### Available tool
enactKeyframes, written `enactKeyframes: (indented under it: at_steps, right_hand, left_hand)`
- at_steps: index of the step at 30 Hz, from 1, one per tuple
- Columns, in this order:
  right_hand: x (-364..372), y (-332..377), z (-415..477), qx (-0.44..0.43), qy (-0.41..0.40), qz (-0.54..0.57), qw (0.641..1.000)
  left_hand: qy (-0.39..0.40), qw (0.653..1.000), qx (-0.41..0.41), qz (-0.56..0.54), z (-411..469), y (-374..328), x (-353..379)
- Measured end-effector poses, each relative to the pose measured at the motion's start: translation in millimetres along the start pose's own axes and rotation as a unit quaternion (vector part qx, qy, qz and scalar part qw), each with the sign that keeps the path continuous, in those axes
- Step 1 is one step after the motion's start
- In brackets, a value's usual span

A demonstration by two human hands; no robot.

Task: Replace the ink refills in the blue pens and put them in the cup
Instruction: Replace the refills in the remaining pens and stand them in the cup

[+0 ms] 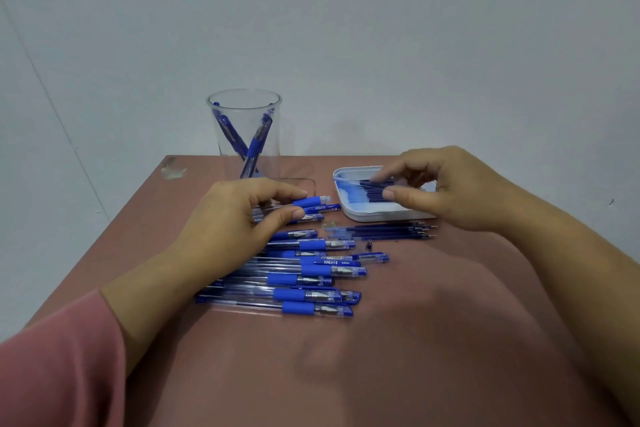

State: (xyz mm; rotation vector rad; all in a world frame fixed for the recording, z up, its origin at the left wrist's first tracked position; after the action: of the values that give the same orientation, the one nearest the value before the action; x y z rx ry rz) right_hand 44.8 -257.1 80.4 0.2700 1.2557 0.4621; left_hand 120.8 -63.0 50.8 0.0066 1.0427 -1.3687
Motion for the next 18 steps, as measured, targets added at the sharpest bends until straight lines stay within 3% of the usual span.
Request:
enactKeyframes:
  at_steps: [3,18]
  right_hand:
    - [7.6,0.3,-11.2,0.005,-0.042,0.032,0.999]
    - [22.3,-9.8,-10.8,-0.010,-0.050,0.087,0.995]
  left_hand:
    - [-0.001,1.000,-0.005,-0.005,-0.3,-0.9,-0.5]
    - [0.006,1.000,-0.004,-0.002,-0.7,-1.0,0.5]
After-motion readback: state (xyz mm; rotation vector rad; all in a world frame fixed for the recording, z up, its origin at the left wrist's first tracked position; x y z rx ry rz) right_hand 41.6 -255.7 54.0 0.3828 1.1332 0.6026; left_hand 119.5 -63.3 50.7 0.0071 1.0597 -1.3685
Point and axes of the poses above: each hand's wrist, its own z-axis towards the middle knuckle, its own x-axis out of the palm, y = z × x, the point moved 10 cm from there along z, towards the middle knuckle, and after that the axes turned 6 degrees about -z, right-handed, at the moved point
